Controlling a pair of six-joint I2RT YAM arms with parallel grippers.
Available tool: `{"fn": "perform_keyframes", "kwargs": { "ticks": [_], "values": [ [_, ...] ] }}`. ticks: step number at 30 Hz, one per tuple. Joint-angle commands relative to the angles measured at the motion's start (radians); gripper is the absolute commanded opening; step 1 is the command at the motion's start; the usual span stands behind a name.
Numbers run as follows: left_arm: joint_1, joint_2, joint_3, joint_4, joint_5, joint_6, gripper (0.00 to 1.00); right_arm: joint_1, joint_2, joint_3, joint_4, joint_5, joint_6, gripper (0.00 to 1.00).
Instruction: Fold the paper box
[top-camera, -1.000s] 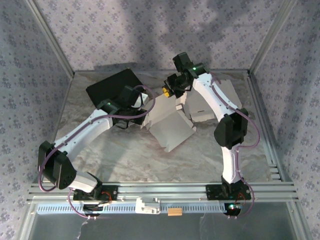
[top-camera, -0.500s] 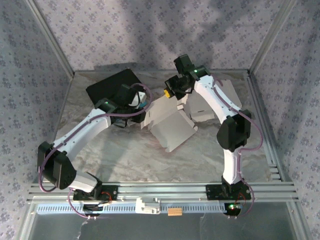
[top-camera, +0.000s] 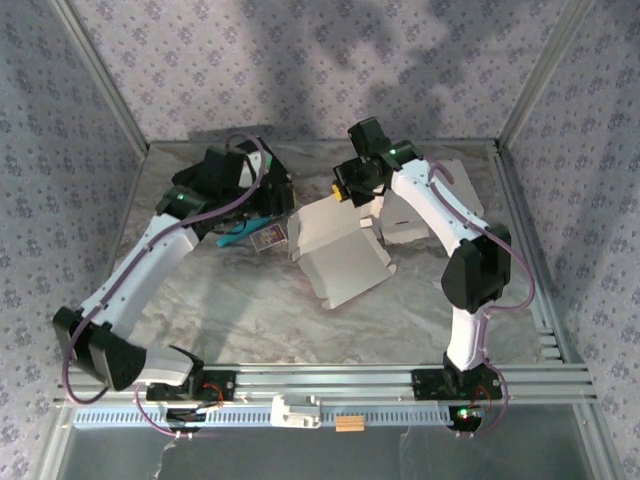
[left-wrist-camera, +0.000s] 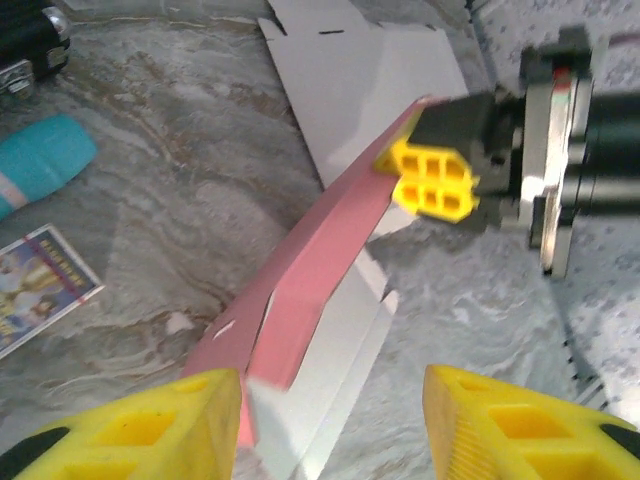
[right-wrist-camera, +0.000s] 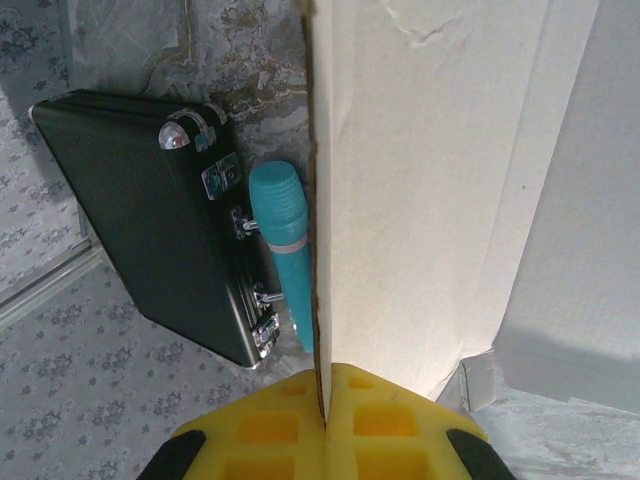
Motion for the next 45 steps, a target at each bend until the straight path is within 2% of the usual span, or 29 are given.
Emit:
{"fn": "perform_keyframes", "kwargs": {
  "ticks": [1, 3, 7, 13, 29, 34, 37, 41, 45],
  "values": [
    [-0.010, 0.058, 0.058, -0.003, 0.035, -0.097, 0.51, 0.008, -0.015, 0.011, -0.005, 0.020, 0.031, 0.00],
    [-0.017, 0.078, 0.073, -0.003, 0.033, -0.102, 0.51, 0.008, -0.017, 0.005, -0.004, 0.020, 0.031, 0.00],
    [-0.019, 0.133, 0.129, -0.140, 0.013, -0.088, 0.50, 0.009, -0.017, 0.001, 0.004, 0.013, 0.036, 0.00],
    [-0.033, 0.139, 0.116, -0.086, 0.047, -0.144, 0.50, 0.010, -0.013, -0.002, 0.010, 0.009, 0.032, 0.00],
    [-0.082, 0.190, 0.121, -0.088, 0.029, -0.151, 0.47, 0.014, -0.003, 0.010, 0.026, -0.022, 0.028, 0.00],
    [-0.082, 0.182, 0.091, -0.016, 0.023, -0.155, 0.44, 0.014, -0.016, -0.002, 0.033, -0.020, 0.030, 0.00],
    [-0.081, 0.156, 0.082, 0.091, 0.044, -0.176, 0.45, 0.015, -0.031, -0.034, 0.051, -0.018, 0.048, 0.00],
    [-0.043, 0.064, 0.047, 0.156, 0.046, -0.226, 0.49, 0.011, -0.086, -0.104, 0.062, 0.013, 0.110, 0.00],
    [0.083, -0.075, -0.073, 0.197, 0.068, -0.289, 0.50, 0.025, -0.162, -0.179, 0.057, 0.067, 0.215, 0.00]
  ]
}}
